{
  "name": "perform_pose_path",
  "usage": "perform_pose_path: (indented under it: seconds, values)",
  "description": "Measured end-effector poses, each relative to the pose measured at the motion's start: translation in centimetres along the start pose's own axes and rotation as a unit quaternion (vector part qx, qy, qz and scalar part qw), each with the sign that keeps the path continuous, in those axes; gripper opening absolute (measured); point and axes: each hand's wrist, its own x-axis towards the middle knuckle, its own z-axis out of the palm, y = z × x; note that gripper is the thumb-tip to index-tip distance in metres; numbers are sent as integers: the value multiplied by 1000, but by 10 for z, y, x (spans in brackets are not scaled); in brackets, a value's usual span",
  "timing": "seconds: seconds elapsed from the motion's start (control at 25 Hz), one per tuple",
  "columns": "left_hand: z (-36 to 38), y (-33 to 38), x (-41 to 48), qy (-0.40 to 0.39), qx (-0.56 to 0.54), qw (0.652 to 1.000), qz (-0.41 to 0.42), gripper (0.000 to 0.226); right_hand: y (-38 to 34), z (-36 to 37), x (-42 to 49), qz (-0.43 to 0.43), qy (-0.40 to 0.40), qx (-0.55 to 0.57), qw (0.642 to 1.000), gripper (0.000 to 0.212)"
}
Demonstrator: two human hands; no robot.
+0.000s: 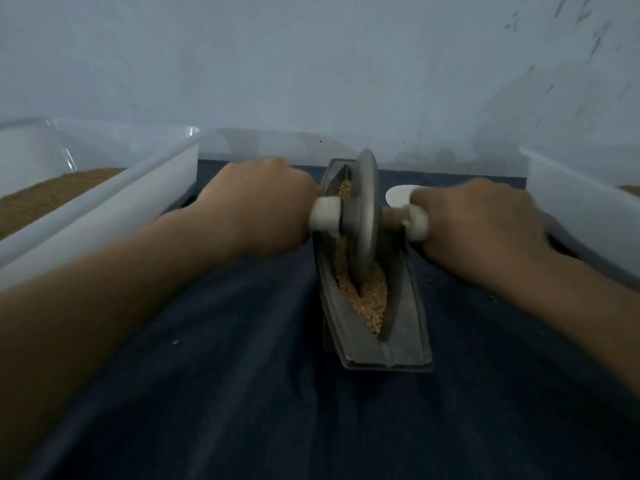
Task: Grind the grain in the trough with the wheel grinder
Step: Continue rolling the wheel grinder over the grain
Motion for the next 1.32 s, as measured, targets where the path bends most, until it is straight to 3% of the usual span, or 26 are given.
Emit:
perform_pose_path:
  seconds: [0.04,0.12,0.2,0.32,0.4,0.48,0.6,0.68,0.76,0.88,0.96,1.04,1.12,1.2,1.28,1.32]
  values:
    - [0,4,13,-23,11,999,-48,6,-6,3,15,39,-34,24,998,25]
    - [-3,12,42,-60,21,992,-110,19,-14,8,45,111,-127,57,984,5]
    - [-7,10,47,-85,2,990,-114,21,-14,5,53,96,-166,58,980,7]
    - [-9,2,-3,-102,-68,992,-18,17,1,-11,5,-24,-62,3,998,19]
    - [-5,-4,-20,-55,-87,995,19,20,8,-18,-18,-37,-2,16,999,22]
    - [-2,-4,-7,-23,-35,999,16,19,4,-9,-5,-7,-29,33,999,16]
    - [11,4,36,-42,2,995,-94,14,-16,4,40,85,-90,18,992,9]
    - [13,0,44,-92,-64,986,-122,18,-22,0,62,71,-96,-7,993,10]
    - [10,-2,25,-105,-77,987,-95,13,-12,-6,49,17,-91,-10,996,11]
    - [11,0,-9,57,32,998,13,9,2,-9,-9,-4,-32,19,999,22]
    - [6,2,-2,108,95,989,28,7,5,2,-15,23,-27,28,999,26]
    - [6,7,23,68,96,993,-24,7,0,11,15,68,-44,52,995,22]
    - [3,7,51,-43,27,995,-89,19,-6,20,48,117,-104,61,986,17]
    - [2,2,58,-101,-12,989,-105,23,-9,16,63,102,-126,38,986,16]
    - [3,-2,30,-79,-27,995,-52,17,-1,4,35,31,-77,3,997,10]
    - [5,-3,11,-31,-15,999,-18,13,3,-1,15,2,-37,-17,999,15]
